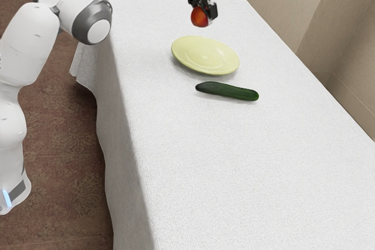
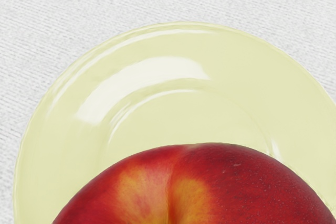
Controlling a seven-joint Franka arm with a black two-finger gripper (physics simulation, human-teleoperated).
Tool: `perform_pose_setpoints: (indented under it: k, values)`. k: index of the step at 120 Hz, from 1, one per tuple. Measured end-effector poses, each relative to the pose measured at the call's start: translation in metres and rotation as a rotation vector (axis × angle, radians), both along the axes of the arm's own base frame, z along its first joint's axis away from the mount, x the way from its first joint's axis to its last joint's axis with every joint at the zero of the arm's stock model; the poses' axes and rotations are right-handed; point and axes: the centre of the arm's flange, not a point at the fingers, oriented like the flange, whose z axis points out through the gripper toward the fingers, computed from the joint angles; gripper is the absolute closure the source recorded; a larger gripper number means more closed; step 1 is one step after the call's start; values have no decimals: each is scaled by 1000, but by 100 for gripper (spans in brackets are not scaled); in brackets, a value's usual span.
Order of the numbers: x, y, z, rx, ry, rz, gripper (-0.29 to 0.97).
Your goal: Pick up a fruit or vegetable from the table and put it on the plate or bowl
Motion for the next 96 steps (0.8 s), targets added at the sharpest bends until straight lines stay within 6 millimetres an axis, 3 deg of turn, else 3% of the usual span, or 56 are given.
perform_pose_setpoints:
  k: [40,73,83,96]
  values:
    - [17,0,-28,-27,-4,-39,30]
    - [28,8,-16,13,-73,-56,30]
    - [29,7,-17,2,-88,-61,9]
    - [29,8,-16,-7,-103,-63,4]
